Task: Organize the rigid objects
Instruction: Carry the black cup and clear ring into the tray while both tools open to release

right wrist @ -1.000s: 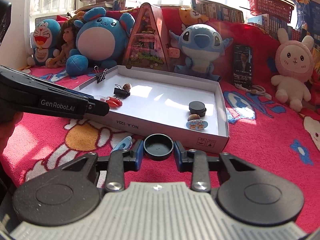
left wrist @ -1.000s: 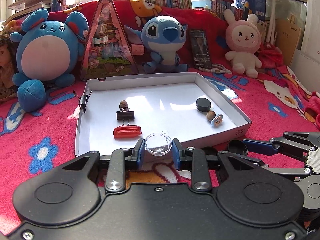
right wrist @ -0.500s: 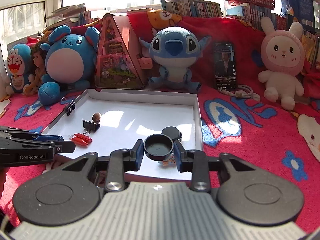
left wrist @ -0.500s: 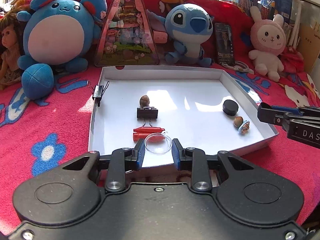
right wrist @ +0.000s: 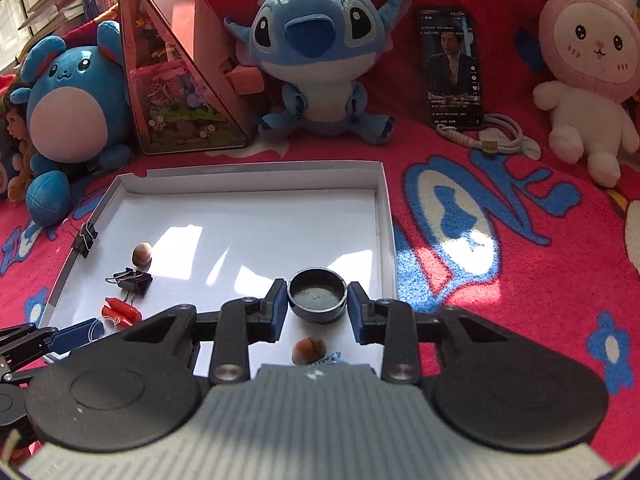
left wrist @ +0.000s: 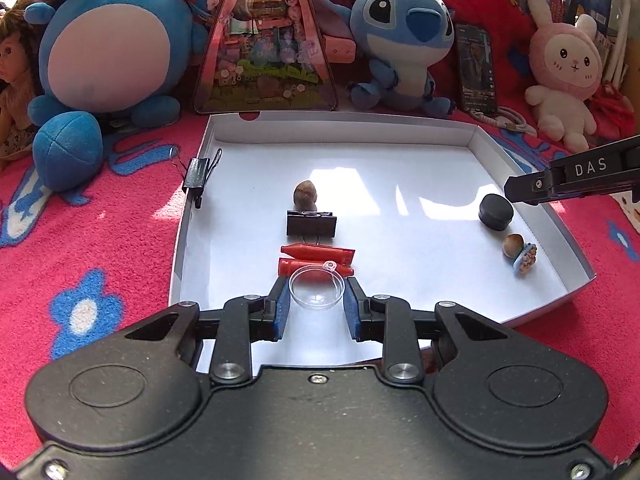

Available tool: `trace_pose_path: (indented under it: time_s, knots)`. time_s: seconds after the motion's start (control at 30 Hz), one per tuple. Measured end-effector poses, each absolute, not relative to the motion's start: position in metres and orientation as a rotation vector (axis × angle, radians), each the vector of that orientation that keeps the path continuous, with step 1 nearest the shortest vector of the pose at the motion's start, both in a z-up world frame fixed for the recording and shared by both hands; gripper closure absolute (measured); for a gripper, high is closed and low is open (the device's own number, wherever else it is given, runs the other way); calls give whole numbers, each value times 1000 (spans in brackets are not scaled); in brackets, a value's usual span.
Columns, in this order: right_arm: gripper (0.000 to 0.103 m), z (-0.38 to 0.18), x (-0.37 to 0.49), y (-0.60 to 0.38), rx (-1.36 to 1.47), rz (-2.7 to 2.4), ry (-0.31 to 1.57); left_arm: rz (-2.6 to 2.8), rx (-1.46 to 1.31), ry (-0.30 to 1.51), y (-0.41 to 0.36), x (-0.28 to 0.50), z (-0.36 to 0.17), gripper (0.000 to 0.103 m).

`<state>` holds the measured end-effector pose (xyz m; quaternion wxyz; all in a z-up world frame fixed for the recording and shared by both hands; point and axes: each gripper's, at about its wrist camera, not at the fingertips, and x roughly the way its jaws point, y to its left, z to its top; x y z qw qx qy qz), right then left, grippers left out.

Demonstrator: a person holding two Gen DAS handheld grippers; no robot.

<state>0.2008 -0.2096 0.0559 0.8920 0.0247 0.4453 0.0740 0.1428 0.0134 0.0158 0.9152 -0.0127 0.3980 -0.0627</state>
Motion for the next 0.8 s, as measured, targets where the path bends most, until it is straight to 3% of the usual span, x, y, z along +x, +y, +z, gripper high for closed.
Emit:
trace_pose_path:
  time_s: [0.53,0.8]
  knots:
    - [65,44,215,-190,-59,135,982,-120,1,783,7,161,13,74]
    - [65,41,218,-192,-56,120,987,-122,6,779,5,161,13,63]
